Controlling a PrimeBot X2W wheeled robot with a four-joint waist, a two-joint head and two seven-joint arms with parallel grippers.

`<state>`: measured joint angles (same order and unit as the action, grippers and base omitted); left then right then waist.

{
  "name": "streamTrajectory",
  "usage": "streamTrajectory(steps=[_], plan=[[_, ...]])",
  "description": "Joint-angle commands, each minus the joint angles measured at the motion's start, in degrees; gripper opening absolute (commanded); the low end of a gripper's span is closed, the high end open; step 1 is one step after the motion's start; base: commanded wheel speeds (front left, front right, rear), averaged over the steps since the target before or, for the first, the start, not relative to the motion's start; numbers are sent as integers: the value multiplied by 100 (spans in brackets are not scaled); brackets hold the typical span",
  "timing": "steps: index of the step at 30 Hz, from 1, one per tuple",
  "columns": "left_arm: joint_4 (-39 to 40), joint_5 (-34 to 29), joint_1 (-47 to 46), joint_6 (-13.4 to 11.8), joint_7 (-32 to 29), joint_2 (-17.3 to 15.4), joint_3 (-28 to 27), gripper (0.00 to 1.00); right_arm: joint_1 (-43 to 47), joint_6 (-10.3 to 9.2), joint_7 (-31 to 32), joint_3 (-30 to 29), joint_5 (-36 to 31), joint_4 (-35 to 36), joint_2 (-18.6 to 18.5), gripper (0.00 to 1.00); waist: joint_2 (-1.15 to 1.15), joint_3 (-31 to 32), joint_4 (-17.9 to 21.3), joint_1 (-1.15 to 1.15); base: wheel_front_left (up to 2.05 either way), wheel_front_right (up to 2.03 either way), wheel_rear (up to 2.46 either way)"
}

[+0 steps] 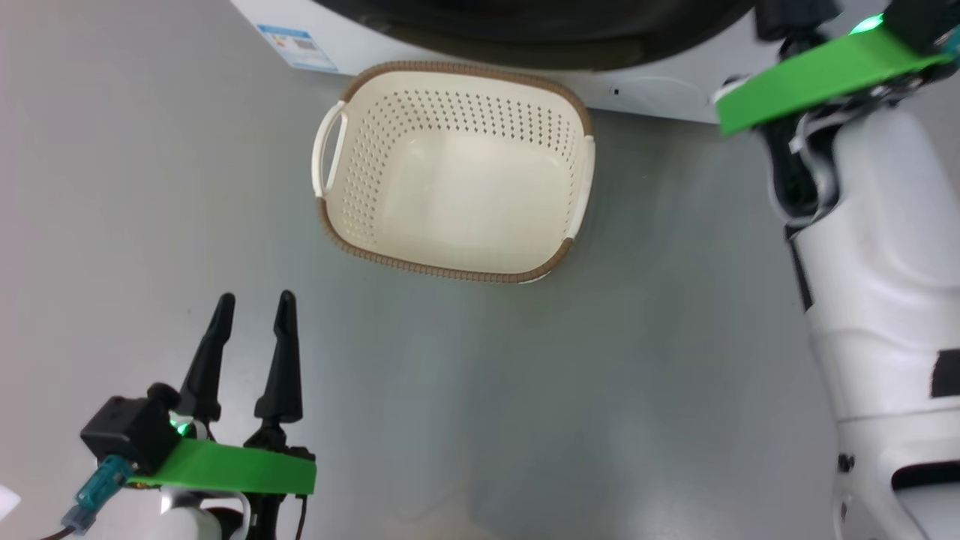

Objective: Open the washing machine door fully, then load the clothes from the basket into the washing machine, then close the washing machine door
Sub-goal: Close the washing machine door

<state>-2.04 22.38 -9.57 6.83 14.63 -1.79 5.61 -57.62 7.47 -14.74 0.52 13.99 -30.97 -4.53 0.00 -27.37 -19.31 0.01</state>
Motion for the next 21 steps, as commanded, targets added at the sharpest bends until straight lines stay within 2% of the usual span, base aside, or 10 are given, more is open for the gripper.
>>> streamTrajectory(steps=[1, 12, 21], plan=[[107, 31, -96, 6, 37, -109, -158, 100, -204, 2, -26, 2, 88, 118, 162, 0, 0, -124, -117, -1, 0, 0, 0], [48, 114, -138, 22, 37, -109, -53, 100, -799, 2, -26, -216, 157, -52, 164, 0, 0, -309, -260, -1, 0, 0, 0], [36, 134, -168, 28, 37, -109, -8, 100, -1136, 2, -26, -367, 114, -240, 165, 0, 0, -382, -202, -1, 0, 0, 0]])
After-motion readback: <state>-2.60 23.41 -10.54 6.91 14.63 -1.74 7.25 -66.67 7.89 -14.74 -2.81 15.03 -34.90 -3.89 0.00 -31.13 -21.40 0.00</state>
